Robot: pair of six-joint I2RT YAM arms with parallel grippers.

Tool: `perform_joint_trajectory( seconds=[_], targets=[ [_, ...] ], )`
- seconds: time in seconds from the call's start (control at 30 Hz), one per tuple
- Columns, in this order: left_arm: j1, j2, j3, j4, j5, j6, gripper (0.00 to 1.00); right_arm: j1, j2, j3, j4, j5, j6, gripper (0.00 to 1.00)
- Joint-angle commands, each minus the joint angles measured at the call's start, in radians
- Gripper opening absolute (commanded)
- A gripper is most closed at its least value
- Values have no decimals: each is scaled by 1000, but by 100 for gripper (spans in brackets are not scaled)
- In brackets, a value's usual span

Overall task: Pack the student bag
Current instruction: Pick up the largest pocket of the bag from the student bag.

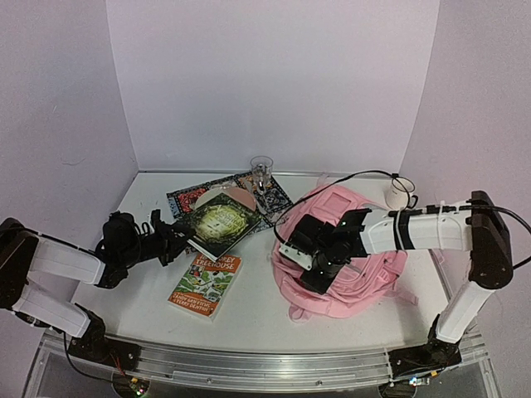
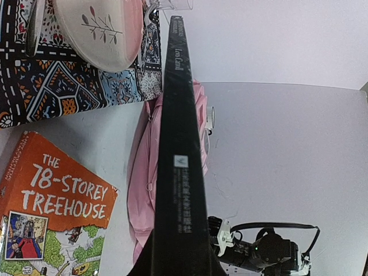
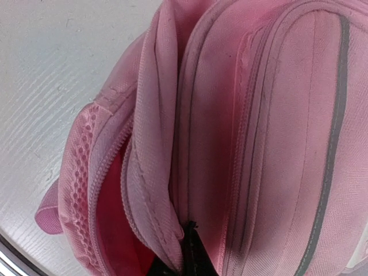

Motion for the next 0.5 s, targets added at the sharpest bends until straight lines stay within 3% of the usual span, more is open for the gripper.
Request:
perform_joint_trajectory(
  seconds=[0.0,0.27,0.47],
  targets=[
    [-14,-59,45,100,55,-19,0,4,-69,101,-49,101,8,0],
    [-166,-72,57,89,-3,-61,0,2,-111,231,-76,315,79,0],
    [-210,-77,52,84,-18,-85,0,2,-120,298,-73,355,117,0]
  ],
)
